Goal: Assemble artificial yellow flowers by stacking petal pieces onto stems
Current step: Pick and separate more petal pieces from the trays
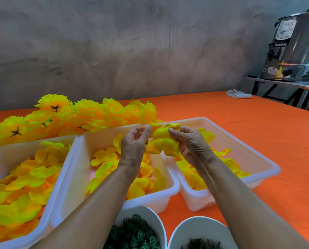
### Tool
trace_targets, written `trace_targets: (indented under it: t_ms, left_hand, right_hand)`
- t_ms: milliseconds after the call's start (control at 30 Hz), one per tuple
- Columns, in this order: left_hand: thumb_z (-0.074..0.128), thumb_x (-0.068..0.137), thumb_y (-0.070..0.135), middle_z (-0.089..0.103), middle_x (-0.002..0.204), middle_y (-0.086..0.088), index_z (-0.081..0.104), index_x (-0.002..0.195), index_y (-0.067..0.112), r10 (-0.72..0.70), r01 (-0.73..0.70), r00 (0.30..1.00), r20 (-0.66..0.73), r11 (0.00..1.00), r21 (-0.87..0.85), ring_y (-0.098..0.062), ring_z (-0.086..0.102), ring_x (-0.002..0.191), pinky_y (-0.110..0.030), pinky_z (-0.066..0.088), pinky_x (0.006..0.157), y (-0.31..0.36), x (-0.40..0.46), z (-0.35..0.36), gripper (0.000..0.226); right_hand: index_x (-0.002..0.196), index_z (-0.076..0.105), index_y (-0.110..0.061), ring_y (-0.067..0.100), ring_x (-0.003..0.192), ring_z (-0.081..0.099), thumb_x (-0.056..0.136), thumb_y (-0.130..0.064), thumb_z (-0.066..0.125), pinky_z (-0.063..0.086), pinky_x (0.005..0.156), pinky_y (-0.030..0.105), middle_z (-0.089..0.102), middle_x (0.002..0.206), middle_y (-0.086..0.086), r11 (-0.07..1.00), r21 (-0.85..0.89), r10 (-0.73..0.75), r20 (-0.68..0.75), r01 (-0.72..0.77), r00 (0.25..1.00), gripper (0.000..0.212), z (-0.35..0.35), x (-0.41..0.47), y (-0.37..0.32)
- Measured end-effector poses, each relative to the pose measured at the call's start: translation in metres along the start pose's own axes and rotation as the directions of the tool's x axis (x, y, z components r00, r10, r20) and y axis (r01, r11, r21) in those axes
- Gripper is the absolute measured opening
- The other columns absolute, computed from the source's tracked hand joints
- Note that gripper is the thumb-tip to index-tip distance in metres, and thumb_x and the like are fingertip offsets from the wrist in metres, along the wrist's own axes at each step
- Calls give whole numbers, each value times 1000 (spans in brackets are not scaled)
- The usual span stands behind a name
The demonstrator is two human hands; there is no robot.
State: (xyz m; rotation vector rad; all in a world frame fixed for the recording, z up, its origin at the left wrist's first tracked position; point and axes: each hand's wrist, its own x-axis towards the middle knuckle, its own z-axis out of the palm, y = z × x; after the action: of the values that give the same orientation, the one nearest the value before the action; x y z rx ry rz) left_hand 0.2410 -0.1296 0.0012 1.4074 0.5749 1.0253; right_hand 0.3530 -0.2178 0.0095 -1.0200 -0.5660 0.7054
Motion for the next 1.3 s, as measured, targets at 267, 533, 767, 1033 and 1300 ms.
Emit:
trace_targets:
  t_ms: [267, 533, 767, 1033, 1300]
  left_hand:
    - [79, 68, 32, 60, 71, -8, 65, 74, 6, 553, -584, 806, 214, 682, 440, -16, 49, 60, -27, 43, 57, -4, -9, 4, 30]
    - [79, 73, 16, 55, 55, 3, 64, 67, 4, 376, -408, 913, 160, 863, 298, -2, 45, 48, -14, 38, 49, -3, -9, 4, 19]
    - [71, 81, 8, 58, 59, -1, 65, 72, 8, 256, -289, 952, 170, 934, 210, -8, 52, 54, -19, 42, 51, -4, -6, 1, 11]
    - [65, 86, 8, 53, 61, -5, 59, 69, 11, 186, -211, 972, 140, 959, 189, -15, 47, 58, -24, 42, 51, -7, -3, 2, 19]
    - [56, 92, 7, 50, 62, -4, 53, 69, 14, 181, -193, 981, 71, 949, 250, -20, 45, 61, -31, 40, 58, -9, -1, 3, 24]
  right_hand:
    - [69, 62, -8, 13, 44, 57, 72, -1, 73, 48, 42, 24, 64, 58, 4, 986, -100, -143, -80, 134, 987, 13, 4, -4, 3]
    - [74, 65, -9, 13, 47, 60, 62, -21, 74, 46, 43, 21, 65, 59, 3, 994, -94, -36, 108, 46, 994, 19, 5, -10, 1]
    - [81, 69, -9, 16, 63, 63, 61, -20, 74, 54, 64, 27, 69, 71, 5, 992, -120, -5, 176, 26, 984, 23, 4, -9, 3]
    - [85, 68, -6, 31, 91, 51, 59, -21, 74, 42, 93, 50, 60, 96, 23, 988, -153, 24, 29, -19, 999, 30, 6, -9, 5]
    - [77, 69, -12, 7, 54, 56, 78, 2, 68, 49, 56, 18, 64, 60, -3, 967, -254, -25, 6, 26, 1000, 14, 2, -4, 7]
